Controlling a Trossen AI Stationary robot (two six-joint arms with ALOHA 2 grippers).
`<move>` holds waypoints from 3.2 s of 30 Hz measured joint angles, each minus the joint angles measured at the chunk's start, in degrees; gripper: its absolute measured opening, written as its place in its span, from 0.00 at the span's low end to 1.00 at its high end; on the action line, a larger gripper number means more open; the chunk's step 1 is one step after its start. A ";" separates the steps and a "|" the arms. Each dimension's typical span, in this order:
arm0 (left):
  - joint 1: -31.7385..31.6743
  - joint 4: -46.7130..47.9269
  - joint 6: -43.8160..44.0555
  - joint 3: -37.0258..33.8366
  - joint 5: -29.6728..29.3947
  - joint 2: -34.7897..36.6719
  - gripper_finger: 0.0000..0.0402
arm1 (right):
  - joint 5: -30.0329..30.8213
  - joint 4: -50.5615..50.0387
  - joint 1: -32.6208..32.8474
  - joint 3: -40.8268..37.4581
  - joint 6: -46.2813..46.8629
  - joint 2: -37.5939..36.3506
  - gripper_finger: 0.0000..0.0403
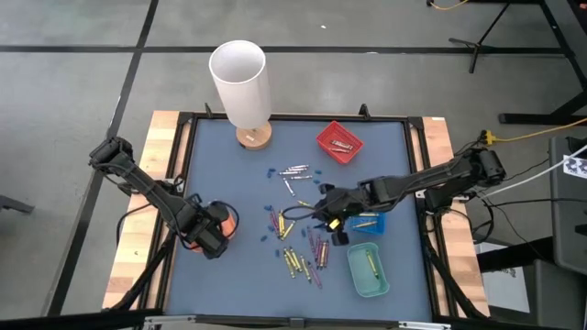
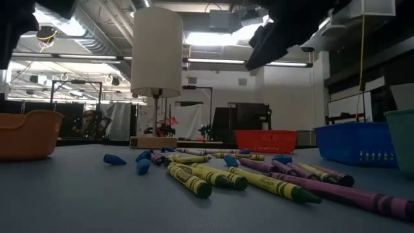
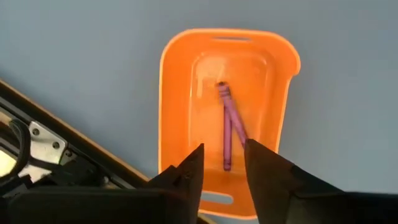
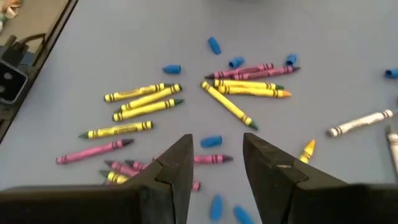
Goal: Sort crayons
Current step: Put the yellow crayon into the blue bin
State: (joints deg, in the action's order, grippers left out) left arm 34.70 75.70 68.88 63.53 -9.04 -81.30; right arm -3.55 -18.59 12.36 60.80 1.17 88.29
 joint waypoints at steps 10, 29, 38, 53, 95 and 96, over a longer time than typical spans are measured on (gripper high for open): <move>-0.04 -2.74 0.00 0.00 -3.99 -0.02 0.32 | 18.41 0.54 -0.44 0.00 0.01 7.32 0.34; -0.07 -5.05 -0.02 -0.02 -7.51 -0.02 0.32 | 9.71 2.29 -8.06 0.05 0.08 19.39 0.34; -0.07 -8.01 -0.04 -0.02 -11.22 -0.02 0.32 | 5.95 2.34 -8.46 0.20 0.08 20.30 0.30; -0.54 -23.53 -2.01 -0.02 -28.61 -0.02 0.32 | 5.38 1.32 -8.35 0.09 0.03 19.37 0.07; -16.49 -68.25 -29.07 -0.02 -25.95 -24.21 0.32 | 3.91 -48.01 -8.25 -0.04 4.64 -9.66 0.19; -16.77 -68.32 -29.07 -0.02 -25.43 -24.80 0.32 | 3.91 -47.99 -8.24 -0.04 4.64 -9.66 0.21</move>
State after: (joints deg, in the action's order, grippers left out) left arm 17.93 7.38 39.81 63.51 -34.47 -106.10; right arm 0.36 -66.59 4.12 60.75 5.80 78.63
